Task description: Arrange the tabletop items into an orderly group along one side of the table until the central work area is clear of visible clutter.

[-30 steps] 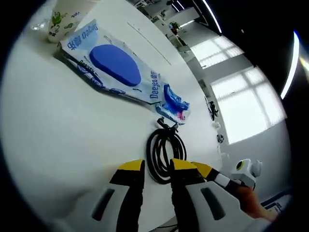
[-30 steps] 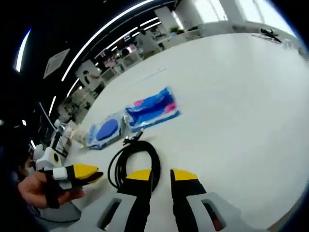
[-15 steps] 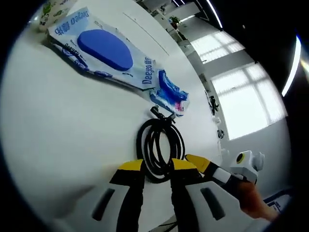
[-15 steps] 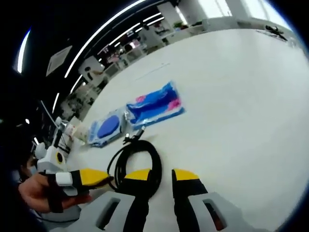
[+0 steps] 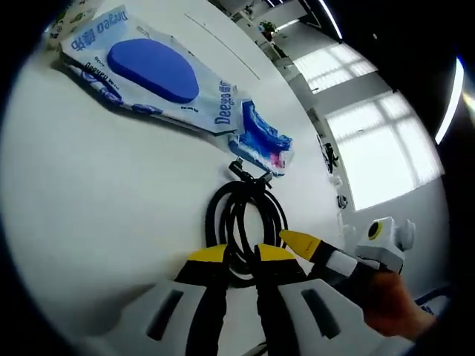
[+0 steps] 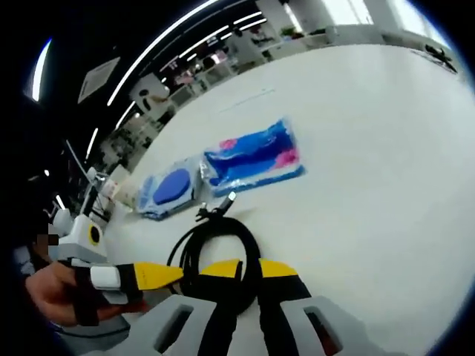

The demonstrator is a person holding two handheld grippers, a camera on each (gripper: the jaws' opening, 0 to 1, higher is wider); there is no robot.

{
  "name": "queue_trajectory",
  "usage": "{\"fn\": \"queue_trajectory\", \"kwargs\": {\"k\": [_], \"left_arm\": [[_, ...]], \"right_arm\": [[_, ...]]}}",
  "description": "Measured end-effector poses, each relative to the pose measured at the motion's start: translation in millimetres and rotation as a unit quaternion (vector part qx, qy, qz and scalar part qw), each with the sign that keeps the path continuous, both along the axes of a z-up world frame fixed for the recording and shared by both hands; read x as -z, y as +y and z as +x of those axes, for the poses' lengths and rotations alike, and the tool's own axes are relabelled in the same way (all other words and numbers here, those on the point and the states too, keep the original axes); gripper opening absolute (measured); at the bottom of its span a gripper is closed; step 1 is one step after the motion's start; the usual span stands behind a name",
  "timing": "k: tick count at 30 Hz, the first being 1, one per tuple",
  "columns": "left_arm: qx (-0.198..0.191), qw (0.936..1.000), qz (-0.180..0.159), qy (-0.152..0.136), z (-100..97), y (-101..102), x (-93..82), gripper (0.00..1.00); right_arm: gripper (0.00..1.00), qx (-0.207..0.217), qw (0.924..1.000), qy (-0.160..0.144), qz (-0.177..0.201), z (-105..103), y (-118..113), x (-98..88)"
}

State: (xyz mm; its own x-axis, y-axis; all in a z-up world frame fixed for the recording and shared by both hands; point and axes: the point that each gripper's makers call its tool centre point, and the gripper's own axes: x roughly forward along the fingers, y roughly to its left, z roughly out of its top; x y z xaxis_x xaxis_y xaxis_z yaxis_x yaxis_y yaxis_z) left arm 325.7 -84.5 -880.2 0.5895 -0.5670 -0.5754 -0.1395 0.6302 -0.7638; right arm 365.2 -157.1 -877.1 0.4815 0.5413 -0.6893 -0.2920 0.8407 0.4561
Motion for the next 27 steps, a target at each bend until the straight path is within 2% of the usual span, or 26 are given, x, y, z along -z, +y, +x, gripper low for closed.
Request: {"fn": "queue_trajectory", "kwargs": {"k": [5, 12, 27], "left_arm": [[0.006, 0.9999, 0.011, -0.005, 0.9, 1.3, 2.5, 0.00], [0.005, 0.9998, 0.018, -0.006, 1.4, 4.4, 0.9, 0.00], [-0.002, 0.9992, 0.040, -0.009, 2.5, 21.1, -2.7, 0.00]], "right_arm": [[0.02, 0.007, 1.0000, 0.001, 0.003, 1.4, -2.7, -0.3], [0.01, 0.003, 1.0000, -0.001, 0.004, 2.1, -0.6, -1.4], [0.01, -0.015, 0.9998, -0.005, 0.009, 7.1, 19.3, -6.4]]}}
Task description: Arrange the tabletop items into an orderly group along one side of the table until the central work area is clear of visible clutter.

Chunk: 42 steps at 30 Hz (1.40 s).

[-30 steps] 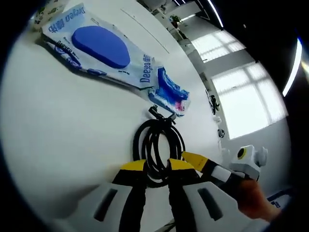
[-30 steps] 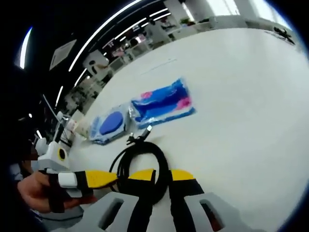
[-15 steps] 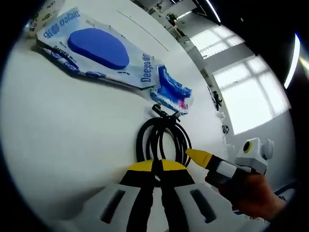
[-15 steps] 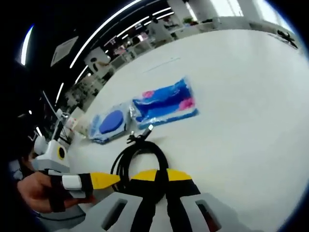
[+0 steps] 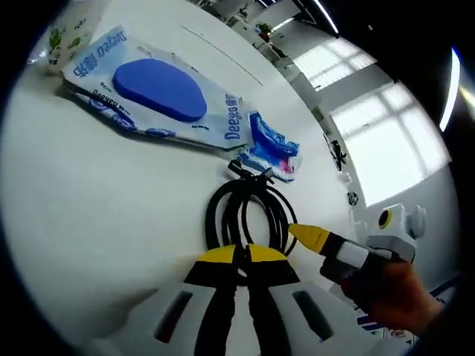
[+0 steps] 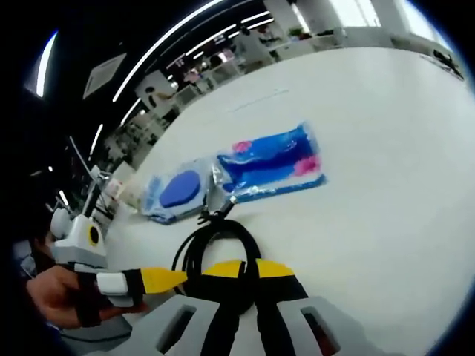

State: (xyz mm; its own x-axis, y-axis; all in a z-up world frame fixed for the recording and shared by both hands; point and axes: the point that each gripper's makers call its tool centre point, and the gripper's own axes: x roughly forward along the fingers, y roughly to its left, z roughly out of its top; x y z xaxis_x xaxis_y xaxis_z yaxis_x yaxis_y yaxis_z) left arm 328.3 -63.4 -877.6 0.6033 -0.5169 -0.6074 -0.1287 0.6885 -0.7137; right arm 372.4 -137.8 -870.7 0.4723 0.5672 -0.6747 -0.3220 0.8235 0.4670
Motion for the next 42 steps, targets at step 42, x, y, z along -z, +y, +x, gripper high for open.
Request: {"fn": "queue_trajectory", "kwargs": {"k": [42], "left_arm": [[0.028, 0.9982, 0.042, -0.032, -27.0, 45.8, -19.1, 0.01]], "right_arm": [[0.07, 0.017, 0.9998, 0.000, -0.011, -51.6, -15.1, -9.5]]}}
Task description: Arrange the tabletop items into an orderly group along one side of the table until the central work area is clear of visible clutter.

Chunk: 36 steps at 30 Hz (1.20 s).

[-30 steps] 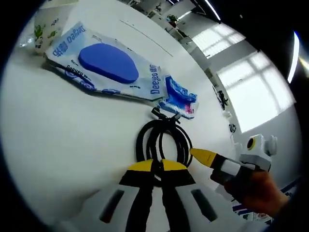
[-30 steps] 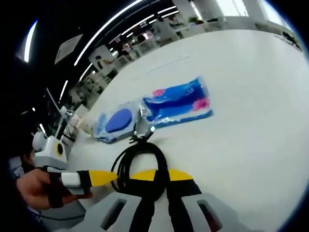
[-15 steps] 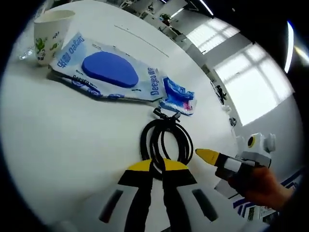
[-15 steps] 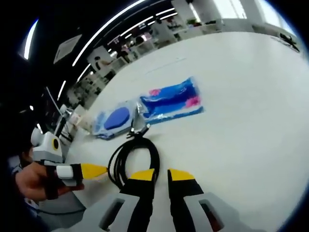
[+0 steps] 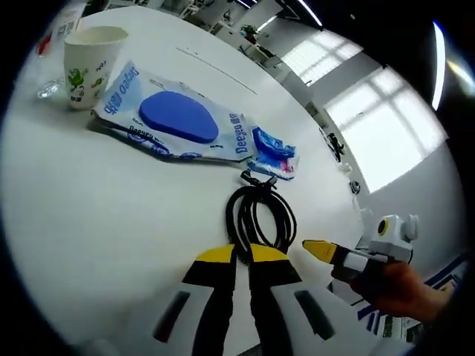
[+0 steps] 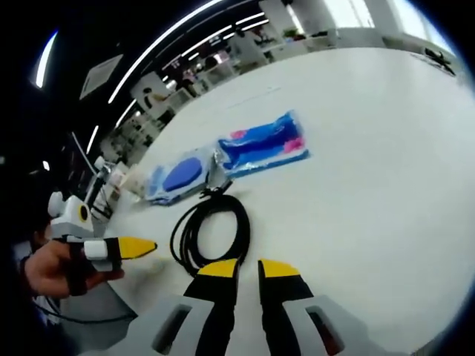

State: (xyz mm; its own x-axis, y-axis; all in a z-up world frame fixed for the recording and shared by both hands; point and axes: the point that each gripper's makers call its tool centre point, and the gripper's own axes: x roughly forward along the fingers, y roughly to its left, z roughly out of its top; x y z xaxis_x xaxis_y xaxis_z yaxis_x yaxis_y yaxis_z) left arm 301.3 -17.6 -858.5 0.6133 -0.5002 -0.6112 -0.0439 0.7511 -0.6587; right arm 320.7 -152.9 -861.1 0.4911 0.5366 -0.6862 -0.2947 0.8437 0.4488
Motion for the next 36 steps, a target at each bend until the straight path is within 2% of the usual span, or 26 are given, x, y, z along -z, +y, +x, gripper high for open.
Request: {"fn": "queue_trajectory", "kwargs": {"k": [7, 12, 16, 19, 22, 25, 29, 32, 34, 36], "left_arm": [[0.008, 0.9998, 0.016, -0.010, -8.5, 17.6, -6.0, 0.01], [0.008, 0.9991, 0.033, -0.025, -13.8, 39.7, -13.3, 0.01], [-0.003, 0.9991, 0.033, -0.027, -19.8, 53.9, -15.6, 0.01], [0.005, 0.9980, 0.052, -0.036, -24.7, 66.3, -17.4, 0.02], [-0.005, 0.9971, 0.062, -0.044, -27.8, 84.2, -21.9, 0.02], [-0.036, 0.9969, 0.054, -0.043, -31.8, 103.3, -28.1, 0.01], [-0.039, 0.9949, 0.073, -0.057, -38.5, 120.5, -36.9, 0.02], [-0.029, 0.9907, 0.108, -0.076, -45.4, 139.5, -39.9, 0.01], [-0.030, 0.9897, 0.116, -0.079, -50.1, 148.5, -40.0, 0.02], [-0.033, 0.9886, 0.122, -0.082, -56.3, 152.3, -44.2, 0.03]], "right_arm": [[0.08, 0.000, 1.0000, 0.002, -0.004, -10.7, 2.8, -0.7], [0.08, -0.004, 0.9999, 0.000, -0.010, -18.7, 1.8, -0.1], [0.09, -0.005, 0.9998, -0.001, -0.017, -23.3, -0.4, 0.0], [0.10, -0.009, 0.9997, -0.008, -0.021, -26.5, 2.0, -4.1], [0.12, -0.014, 0.9996, -0.012, -0.019, -22.9, 1.4, -2.2], [0.14, -0.008, 0.9999, -0.011, -0.010, -25.8, 6.8, -7.9], [0.15, -0.027, 0.9993, -0.018, -0.018, -30.2, 15.7, -12.1], [0.16, -0.042, 0.9985, -0.024, -0.027, -32.0, 20.6, -18.2], [0.16, -0.075, 0.9954, -0.034, -0.048, -35.0, 28.1, -16.0], [0.17, -0.085, 0.9945, -0.039, -0.048, -35.3, 36.4, -18.9]]}}
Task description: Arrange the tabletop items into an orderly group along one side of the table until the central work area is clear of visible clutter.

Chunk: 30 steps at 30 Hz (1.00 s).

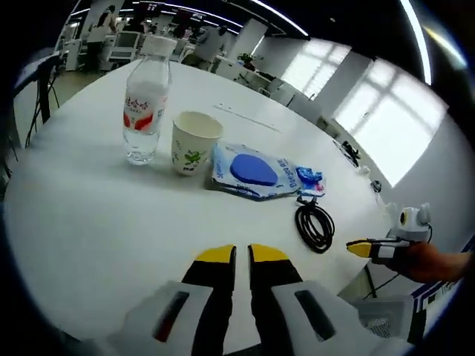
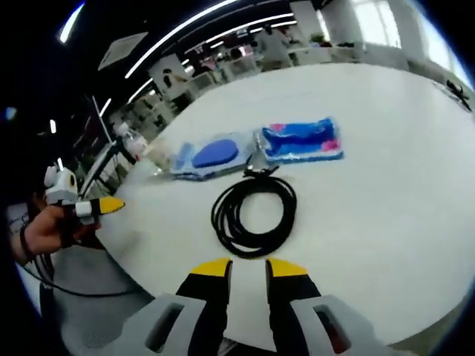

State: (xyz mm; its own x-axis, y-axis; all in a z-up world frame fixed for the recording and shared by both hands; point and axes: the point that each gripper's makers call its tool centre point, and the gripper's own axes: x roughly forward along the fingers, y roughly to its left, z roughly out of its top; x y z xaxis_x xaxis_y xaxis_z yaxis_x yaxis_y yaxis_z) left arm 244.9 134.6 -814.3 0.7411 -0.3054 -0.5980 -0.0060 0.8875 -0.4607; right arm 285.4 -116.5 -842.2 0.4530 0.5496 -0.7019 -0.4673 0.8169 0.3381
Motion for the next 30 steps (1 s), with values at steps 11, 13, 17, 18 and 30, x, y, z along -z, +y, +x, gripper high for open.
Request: {"fn": "queue_trajectory", "kwargs": {"k": [11, 13, 17, 18, 30], "left_arm": [[-0.013, 0.9986, 0.044, -0.028, -13.0, 61.1, -11.1, 0.11], [-0.018, 0.9982, 0.043, -0.038, -11.7, 76.5, -16.9, 0.14], [-0.012, 0.9969, 0.057, -0.053, -11.0, 88.0, -28.9, 0.22], [-0.005, 0.9963, 0.065, -0.057, -10.6, 91.3, -30.5, 0.24], [0.024, 0.9939, 0.066, -0.085, -4.8, 91.1, -40.8, 0.35]], "right_arm": [[0.24, -0.052, 0.9976, -0.033, -0.030, -5.5, 27.3, -15.4], [0.27, -0.051, 0.9973, -0.041, -0.034, -2.7, 30.1, -22.4], [0.36, -0.041, 0.9970, -0.057, -0.031, 0.0, 33.7, -32.9], [0.39, -0.038, 0.9970, -0.061, -0.030, 0.6, 32.3, -37.3], [0.48, -0.014, 0.9969, -0.070, -0.034, -14.9, 33.1, -43.3]]}}
